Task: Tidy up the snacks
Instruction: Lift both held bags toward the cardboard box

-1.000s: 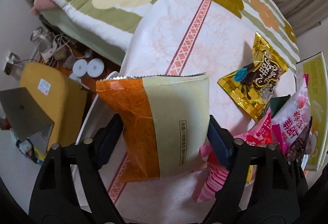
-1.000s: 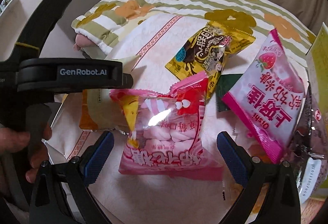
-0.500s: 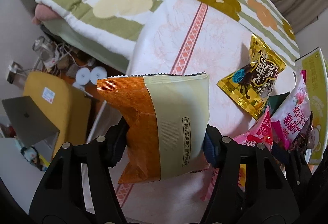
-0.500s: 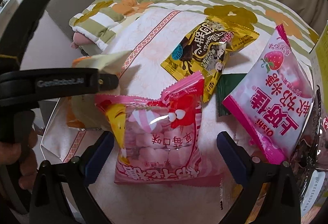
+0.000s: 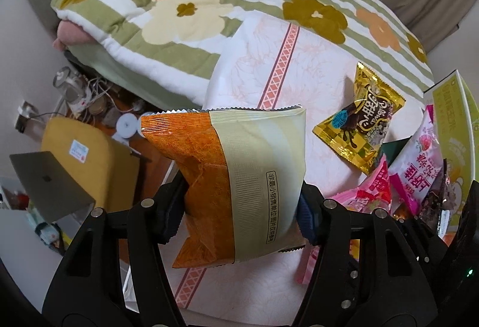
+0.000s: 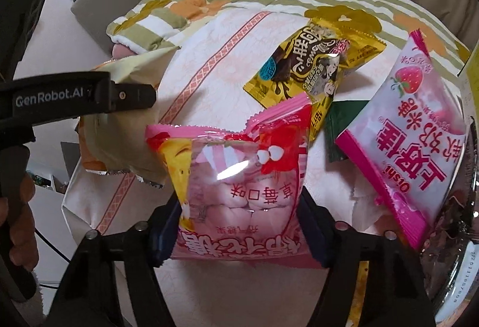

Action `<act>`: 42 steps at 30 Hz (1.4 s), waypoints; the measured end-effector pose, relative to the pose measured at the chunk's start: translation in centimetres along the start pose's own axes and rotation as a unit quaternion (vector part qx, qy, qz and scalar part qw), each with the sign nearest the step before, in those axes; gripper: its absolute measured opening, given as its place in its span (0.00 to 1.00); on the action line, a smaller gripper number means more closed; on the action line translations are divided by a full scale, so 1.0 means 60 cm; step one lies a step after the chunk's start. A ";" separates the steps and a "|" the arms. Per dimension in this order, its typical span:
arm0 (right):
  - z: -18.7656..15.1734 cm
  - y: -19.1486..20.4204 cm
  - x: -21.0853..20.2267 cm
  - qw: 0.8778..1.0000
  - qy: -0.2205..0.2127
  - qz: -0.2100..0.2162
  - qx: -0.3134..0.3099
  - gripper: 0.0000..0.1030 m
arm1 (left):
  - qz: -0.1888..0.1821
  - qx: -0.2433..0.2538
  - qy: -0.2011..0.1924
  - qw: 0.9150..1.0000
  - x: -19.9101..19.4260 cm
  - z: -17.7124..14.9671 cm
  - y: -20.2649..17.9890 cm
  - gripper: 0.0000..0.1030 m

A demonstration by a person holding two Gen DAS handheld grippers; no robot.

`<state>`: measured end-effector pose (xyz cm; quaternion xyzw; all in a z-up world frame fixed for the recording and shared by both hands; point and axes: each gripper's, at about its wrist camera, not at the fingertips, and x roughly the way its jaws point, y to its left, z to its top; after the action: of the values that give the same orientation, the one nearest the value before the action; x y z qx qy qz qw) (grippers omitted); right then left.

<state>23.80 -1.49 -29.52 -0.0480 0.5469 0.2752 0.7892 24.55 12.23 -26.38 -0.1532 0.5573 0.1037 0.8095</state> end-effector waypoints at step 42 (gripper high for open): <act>-0.097 -0.336 -0.492 0.964 -0.191 -0.090 0.160 0.63 | -0.188 0.166 -0.106 0.962 -0.270 -0.033 -0.475 0.57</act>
<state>21.35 -31.93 -10.11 0.0839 0.4160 0.1161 0.8980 26.72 -14.98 -8.14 -0.1070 0.4388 -0.1287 0.8829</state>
